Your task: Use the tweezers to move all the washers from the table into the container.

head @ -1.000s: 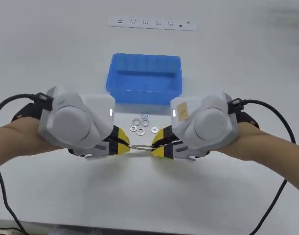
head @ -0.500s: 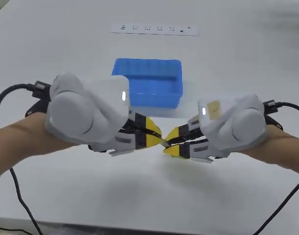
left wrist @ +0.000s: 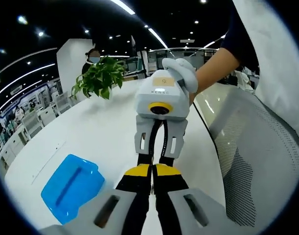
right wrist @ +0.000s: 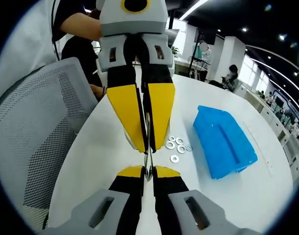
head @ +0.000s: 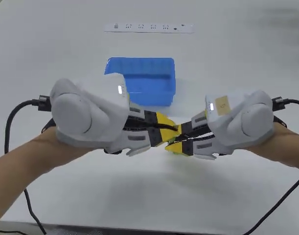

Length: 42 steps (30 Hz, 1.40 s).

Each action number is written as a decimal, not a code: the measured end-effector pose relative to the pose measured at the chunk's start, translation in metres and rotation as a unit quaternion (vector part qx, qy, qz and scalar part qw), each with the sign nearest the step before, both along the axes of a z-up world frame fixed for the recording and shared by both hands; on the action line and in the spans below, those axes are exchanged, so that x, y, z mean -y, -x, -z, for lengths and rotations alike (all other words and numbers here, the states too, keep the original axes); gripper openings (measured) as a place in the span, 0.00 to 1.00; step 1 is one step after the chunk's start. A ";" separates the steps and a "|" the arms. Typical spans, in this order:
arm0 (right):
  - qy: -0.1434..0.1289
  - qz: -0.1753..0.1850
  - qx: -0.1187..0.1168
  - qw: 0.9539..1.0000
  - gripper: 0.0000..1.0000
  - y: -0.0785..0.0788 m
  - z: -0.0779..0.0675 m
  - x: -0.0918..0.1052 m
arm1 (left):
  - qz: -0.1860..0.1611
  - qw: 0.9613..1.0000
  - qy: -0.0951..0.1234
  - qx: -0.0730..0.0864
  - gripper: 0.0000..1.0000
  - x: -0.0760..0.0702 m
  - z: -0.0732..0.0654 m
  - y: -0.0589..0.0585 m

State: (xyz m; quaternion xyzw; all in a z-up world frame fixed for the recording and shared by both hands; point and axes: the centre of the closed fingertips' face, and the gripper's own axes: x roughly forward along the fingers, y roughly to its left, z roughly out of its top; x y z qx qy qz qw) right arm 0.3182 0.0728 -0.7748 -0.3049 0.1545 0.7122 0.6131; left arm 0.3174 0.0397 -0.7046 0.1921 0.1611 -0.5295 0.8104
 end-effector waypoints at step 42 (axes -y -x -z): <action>0.006 0.076 -0.056 0.995 0.39 -0.007 0.006 -0.007 | -0.042 0.999 0.010 0.031 0.05 -0.075 -0.008 -0.021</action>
